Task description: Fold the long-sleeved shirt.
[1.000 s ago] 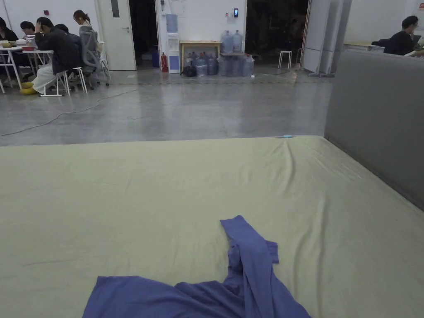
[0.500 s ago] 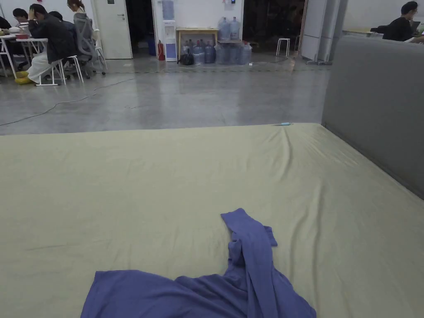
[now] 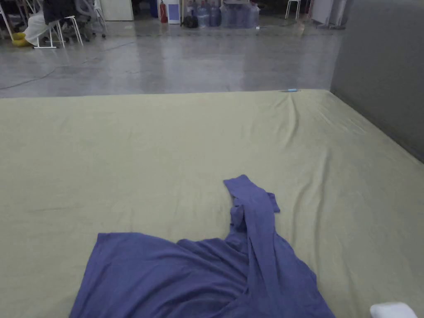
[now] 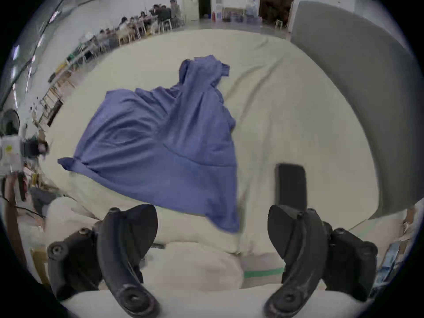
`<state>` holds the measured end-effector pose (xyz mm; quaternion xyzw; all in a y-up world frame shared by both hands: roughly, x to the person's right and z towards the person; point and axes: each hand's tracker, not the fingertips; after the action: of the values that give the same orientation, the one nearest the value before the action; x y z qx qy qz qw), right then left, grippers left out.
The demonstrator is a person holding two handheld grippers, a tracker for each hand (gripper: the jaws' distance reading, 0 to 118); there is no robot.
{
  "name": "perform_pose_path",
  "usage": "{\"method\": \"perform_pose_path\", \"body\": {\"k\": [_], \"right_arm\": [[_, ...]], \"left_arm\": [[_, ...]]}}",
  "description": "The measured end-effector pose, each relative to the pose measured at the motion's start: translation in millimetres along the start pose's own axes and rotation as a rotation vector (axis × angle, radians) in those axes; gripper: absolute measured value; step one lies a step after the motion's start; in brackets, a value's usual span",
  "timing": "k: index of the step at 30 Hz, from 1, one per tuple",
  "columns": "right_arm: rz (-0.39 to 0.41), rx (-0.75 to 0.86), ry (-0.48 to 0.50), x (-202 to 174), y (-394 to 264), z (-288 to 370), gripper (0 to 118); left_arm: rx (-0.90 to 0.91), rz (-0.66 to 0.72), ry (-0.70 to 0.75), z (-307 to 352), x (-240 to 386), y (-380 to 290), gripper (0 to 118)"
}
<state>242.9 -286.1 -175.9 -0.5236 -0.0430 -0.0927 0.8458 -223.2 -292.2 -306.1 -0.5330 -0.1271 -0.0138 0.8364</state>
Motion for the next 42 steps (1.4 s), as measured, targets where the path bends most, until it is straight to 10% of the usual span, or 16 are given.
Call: {"method": "perform_pose_path", "body": {"k": [1, 7, 8, 11, 17, 19, 22, 25, 27, 39, 42], "right_arm": [[-0.012, 0.004, 0.006, -5.5, -3.2, -6.5, 0], [-0.047, -0.081, 0.115, -19.4, 28.9, -54.7, 0], [-0.033, -0.056, 0.118, -29.9, 41.5, -58.6, 5], [-0.040, 0.053, 0.117, -29.5, 112.1, -72.6, 111], [-0.059, 0.005, 0.056, -27.3, 245.1, -147.1, 114], [-0.043, -0.083, -0.021, -29.9, 265.8, -180.8, 102], [-0.029, -0.108, -0.087, -36.1, 278.0, -209.3, 34], [-0.031, -0.136, 0.000, -39.1, 278.0, -218.6, 30], [-0.020, -0.164, -0.040, -38.4, 276.4, -221.7, 0], [0.134, 0.092, 0.048, -35.9, 253.1, -64.7, 0], [0.059, 0.112, 0.089, -32.6, 230.9, -23.6, 0]], "left_arm": [[0.003, -0.004, 0.012, -5.6, 9.1, -2.0, 0], [0.084, 0.054, 0.003, -12.5, 21.6, -0.6, 0], [0.090, 0.050, -0.001, -10.9, 21.3, 3.0, 0], [0.110, 0.036, 0.018, -2.3, 25.9, 13.6, 0], [0.112, 0.041, -0.012, 8.4, 31.3, 21.2, 0], [0.105, 0.044, -0.018, 6.3, 30.0, 20.7, 0], [0.086, 0.047, -0.015, 3.6, 29.1, 18.6, 0], [0.070, 0.052, -0.015, 2.0, 27.0, 16.2, 0], [0.063, 0.056, -0.012, 1.3, 24.0, 13.2, 0], [0.049, 0.072, -0.036, 8.0, 24.7, 0.4, 0], [0.047, 0.077, -0.038, 10.2, 27.2, -0.4, 0]]}}
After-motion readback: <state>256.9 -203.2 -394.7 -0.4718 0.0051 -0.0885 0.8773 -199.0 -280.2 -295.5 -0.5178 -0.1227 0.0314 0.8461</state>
